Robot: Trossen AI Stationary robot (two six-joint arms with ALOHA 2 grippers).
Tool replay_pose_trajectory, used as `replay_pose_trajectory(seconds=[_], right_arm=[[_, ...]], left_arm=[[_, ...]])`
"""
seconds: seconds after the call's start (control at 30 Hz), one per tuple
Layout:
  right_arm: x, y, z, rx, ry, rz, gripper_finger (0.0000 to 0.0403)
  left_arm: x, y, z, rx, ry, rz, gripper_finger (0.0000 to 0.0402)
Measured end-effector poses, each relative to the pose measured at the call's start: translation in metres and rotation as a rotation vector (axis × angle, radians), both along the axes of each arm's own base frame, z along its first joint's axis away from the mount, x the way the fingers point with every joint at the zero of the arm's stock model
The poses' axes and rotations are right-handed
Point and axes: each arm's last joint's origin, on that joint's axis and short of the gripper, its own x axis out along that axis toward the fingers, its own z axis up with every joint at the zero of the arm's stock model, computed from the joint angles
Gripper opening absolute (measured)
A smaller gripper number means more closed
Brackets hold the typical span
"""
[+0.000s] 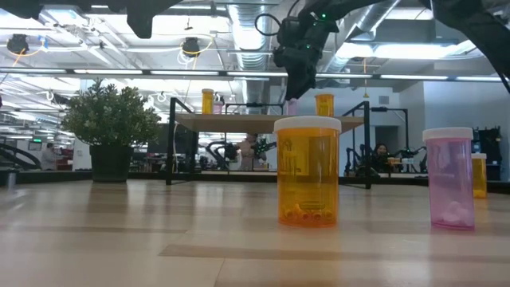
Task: Pick and place medicine bottles onto shelf by color
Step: Put the top pink pill bottle on the shelf, then put the blue pill bottle on the shelf
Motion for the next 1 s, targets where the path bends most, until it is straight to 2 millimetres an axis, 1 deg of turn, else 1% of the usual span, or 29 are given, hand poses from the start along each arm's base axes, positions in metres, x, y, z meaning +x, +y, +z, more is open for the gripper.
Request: replay_pose_trajectory(seconds=[0.2,0.37,0.43,0.67,0.77,0.83,0.93,1.0], right_arm=[[0.0,0.0,0.0,-0.003,0.001,0.004,0.0182],[-0.005,0.002,0.003,-0.041,0.05,0.024,0.0185],[-0.007,0.004,0.011,-0.049,0.046,0.032,0.0184],[-0.026,0.013,0.042,-0.079,0.0,0.011,0.0178],[-0.037,0.023,0.06,-0.091,-0.044,-0.01,0.0179],[-0.043,0.034,0.074,-0.079,-0.097,-0.01,0.0181],[-0.051,0.06,0.094,-0.033,-0.194,0.055,0.0184],[-0.054,0.083,0.1,0.002,-0.229,0.126,0.0184]], left_arm=[[0.0,0.0,0.0,0.0,0.0,0.0,0.0188],[0.0,0.0,0.0,0.006,0.003,0.0,0.0188],[0.0,0.0,-0.001,0.016,0.01,0.001,0.0188],[0.0,0.001,-0.001,0.026,0.016,0.023,0.0188],[0.0,0.001,-0.002,0.028,0.024,0.026,0.0188],[0.0,0.001,-0.003,0.029,0.028,0.028,0.0188],[0.0,0.001,-0.003,0.029,0.028,0.028,0.0188],[0.0,0.001,-0.003,0.029,0.028,0.029,0.0188]])
